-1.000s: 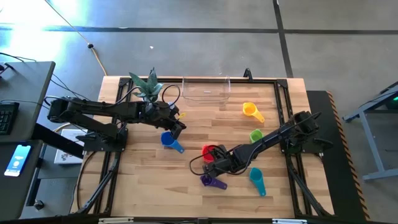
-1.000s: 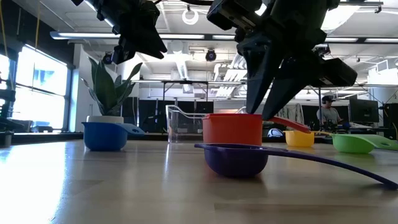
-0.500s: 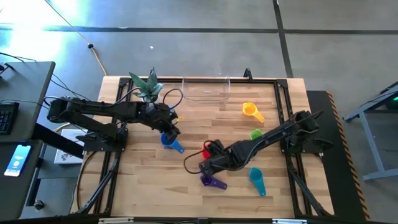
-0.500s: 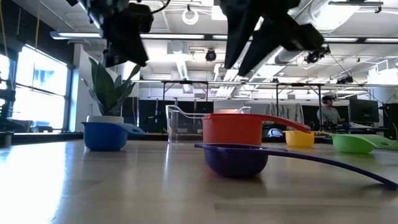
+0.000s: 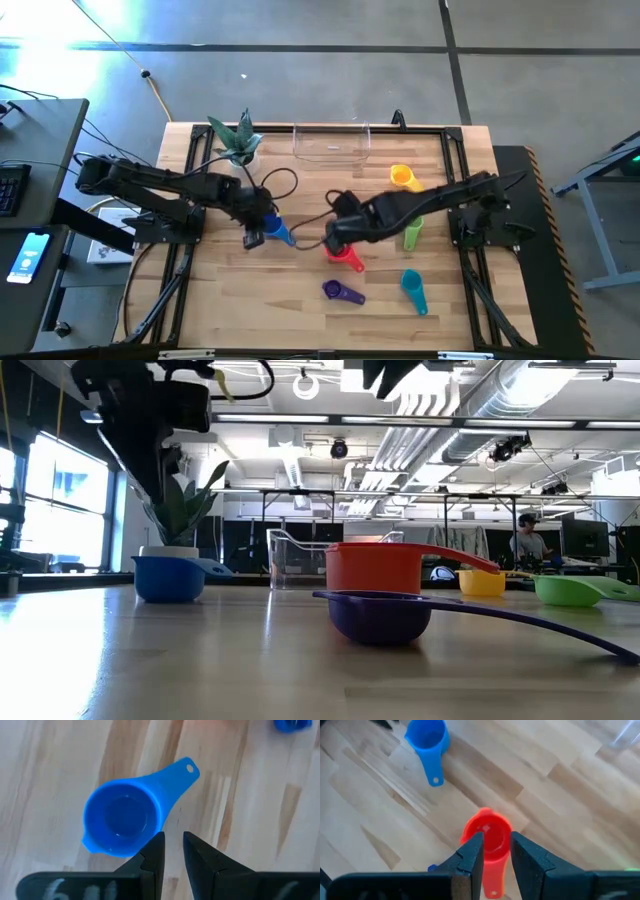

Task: Nest measuring cups in basket
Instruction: Stack the blue measuring cup on top of the red measuring cup

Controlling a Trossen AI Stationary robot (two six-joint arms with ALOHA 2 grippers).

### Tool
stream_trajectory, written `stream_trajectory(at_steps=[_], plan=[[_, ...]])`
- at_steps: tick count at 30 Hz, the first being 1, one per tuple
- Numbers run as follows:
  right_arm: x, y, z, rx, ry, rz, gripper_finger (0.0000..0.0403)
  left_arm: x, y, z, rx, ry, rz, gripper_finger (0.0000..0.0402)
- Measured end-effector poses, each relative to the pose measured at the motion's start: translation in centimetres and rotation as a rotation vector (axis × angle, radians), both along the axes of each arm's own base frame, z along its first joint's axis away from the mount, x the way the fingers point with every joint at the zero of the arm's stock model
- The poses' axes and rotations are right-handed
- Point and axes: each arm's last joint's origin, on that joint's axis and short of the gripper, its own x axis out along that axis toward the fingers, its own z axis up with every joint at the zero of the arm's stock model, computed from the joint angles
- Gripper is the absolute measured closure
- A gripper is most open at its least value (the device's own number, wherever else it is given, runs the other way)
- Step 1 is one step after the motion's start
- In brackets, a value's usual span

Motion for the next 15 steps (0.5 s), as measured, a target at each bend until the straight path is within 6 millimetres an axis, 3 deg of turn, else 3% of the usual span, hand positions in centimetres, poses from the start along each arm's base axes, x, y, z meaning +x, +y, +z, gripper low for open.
stream_trajectory(at_steps=[9,15], plan=[[-1.4,-2.6,5.3,-0.052,-0.016,0.052,0.0316,0.0,0.2,-0.1,0.085,-0.021,-0.178,0.0341],[-2.5,-3.8,7.6,-0.111,-0.038,0.043,0.0316,0.1,0.9,-0.1,0.128,-0.029,-0.239,0.0341]])
